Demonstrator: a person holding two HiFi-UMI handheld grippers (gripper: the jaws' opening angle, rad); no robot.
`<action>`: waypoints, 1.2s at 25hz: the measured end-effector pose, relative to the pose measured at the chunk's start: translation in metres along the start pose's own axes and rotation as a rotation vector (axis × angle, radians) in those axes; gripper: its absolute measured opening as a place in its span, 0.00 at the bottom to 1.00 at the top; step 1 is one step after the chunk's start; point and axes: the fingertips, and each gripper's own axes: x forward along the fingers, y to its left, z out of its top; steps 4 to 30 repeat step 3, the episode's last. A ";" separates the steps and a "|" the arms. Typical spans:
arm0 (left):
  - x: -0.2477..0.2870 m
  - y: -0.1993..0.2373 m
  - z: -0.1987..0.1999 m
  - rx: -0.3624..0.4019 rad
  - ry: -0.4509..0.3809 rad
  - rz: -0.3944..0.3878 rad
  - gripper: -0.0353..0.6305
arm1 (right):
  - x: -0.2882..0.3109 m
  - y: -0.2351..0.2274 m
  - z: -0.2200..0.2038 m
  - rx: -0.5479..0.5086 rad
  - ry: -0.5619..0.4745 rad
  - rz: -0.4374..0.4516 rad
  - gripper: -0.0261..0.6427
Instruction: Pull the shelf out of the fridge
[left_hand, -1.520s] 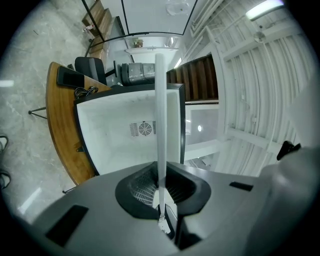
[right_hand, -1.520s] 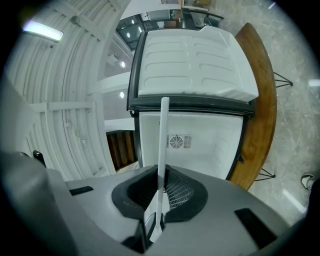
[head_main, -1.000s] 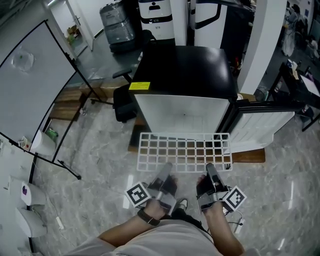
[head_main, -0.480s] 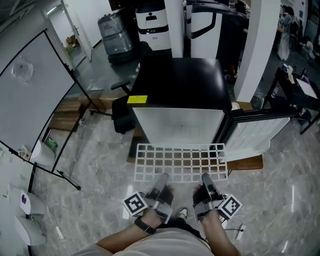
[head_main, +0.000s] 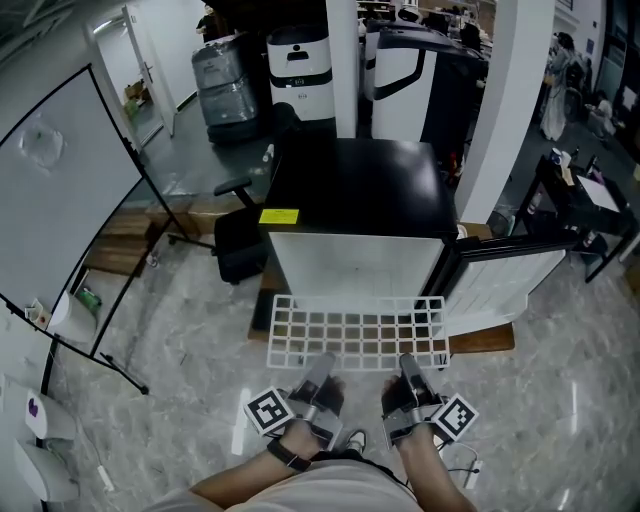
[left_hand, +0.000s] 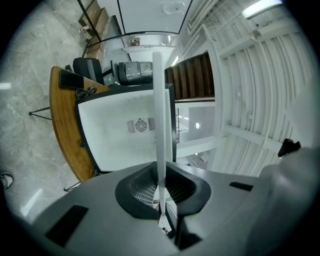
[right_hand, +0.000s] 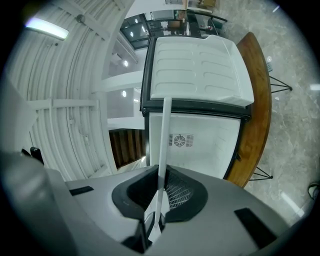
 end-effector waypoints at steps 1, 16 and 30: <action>0.000 -0.001 0.001 0.001 0.002 -0.001 0.10 | 0.000 0.001 0.000 -0.003 -0.002 0.001 0.11; 0.000 -0.002 0.003 0.002 0.006 -0.006 0.10 | 0.001 0.003 -0.001 -0.009 -0.006 0.002 0.11; 0.000 -0.002 0.003 0.002 0.006 -0.006 0.10 | 0.001 0.003 -0.001 -0.009 -0.006 0.002 0.11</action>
